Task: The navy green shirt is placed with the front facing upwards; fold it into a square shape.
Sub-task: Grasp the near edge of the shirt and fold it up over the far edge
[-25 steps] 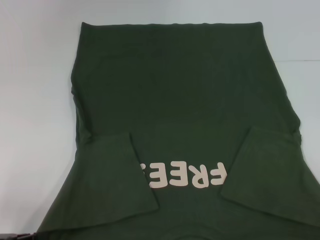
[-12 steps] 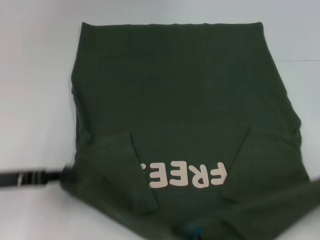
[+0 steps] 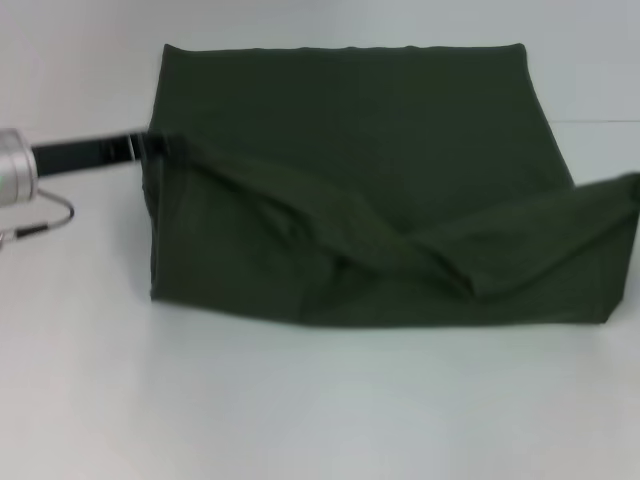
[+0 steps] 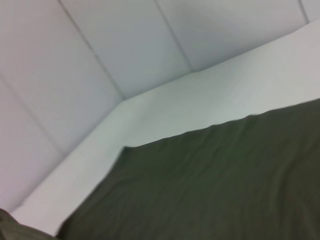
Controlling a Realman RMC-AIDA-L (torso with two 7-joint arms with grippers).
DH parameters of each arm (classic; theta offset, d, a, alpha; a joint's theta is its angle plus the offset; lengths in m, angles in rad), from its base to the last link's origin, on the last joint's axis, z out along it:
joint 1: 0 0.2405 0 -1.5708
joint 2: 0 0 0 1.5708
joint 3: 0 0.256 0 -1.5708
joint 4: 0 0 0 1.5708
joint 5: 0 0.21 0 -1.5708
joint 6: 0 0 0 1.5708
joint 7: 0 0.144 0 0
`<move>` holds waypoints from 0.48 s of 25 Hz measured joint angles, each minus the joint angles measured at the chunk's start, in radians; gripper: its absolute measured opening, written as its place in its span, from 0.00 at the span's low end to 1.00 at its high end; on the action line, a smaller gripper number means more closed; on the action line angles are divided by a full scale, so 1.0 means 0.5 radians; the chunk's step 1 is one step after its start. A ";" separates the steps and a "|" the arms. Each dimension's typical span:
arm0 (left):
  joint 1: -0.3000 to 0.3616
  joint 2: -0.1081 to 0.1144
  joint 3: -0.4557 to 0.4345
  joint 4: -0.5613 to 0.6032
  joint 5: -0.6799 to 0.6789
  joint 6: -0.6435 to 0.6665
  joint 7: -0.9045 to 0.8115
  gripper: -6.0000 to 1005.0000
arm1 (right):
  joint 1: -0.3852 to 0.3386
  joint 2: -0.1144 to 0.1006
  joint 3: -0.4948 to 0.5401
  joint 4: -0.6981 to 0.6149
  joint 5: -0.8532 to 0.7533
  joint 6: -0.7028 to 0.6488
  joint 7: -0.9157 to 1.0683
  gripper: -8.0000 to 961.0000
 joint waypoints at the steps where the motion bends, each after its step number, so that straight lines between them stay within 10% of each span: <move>1: -0.017 -0.001 0.003 -0.021 -0.052 -0.098 0.015 0.04 | 0.031 0.001 -0.014 0.027 0.001 0.084 -0.016 0.05; 12: -0.212 -0.056 0.012 -0.400 -0.380 -0.889 0.495 0.03 | 0.437 0.077 -0.103 0.402 0.059 1.100 -0.399 0.05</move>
